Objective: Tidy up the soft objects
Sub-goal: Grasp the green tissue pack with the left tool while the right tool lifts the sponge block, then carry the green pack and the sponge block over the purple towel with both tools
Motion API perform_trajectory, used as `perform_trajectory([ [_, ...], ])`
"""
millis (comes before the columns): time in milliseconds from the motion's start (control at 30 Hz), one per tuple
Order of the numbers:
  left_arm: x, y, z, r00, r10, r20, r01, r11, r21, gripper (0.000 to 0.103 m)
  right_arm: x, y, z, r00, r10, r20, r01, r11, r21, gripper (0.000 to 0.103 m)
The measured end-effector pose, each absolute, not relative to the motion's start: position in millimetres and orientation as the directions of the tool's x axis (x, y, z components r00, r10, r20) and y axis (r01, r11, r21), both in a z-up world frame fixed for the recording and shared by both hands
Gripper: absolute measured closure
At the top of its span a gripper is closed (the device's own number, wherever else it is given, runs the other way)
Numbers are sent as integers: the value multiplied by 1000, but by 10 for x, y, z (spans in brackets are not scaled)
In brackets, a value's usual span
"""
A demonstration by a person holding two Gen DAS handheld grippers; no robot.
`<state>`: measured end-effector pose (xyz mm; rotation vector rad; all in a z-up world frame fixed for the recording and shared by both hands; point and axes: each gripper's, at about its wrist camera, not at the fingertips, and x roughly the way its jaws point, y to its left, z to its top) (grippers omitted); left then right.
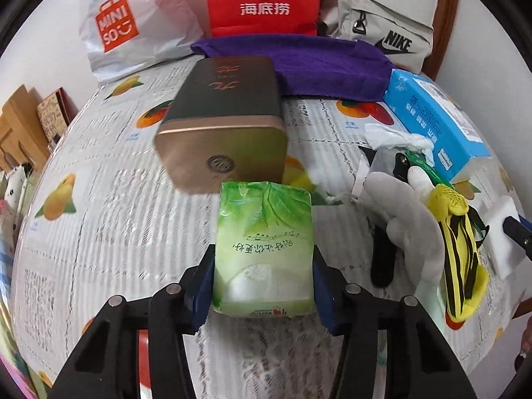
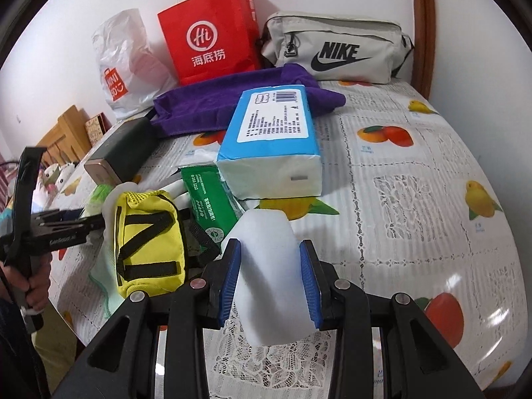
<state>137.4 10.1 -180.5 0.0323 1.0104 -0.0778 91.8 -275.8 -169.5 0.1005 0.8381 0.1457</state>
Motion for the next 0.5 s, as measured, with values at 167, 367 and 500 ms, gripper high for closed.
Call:
perform_trajectory([
  [167, 1327, 205, -1751, 540, -59, -840, 60, 998, -32, 54, 861, -2763, -1619, 672, 164, -722, -81, 986, 149, 67],
  [367, 1270, 257, -1534, 574, -76, -815, 55, 997, -55, 54, 815, -2764, -1452, 694, 166, -701, -83, 985, 150, 67],
  [500, 1252, 273, -1390, 594, -79, -800, 50, 997, -62, 54, 825, -2738, -1313, 708, 178, -683, -103, 983, 150, 67],
])
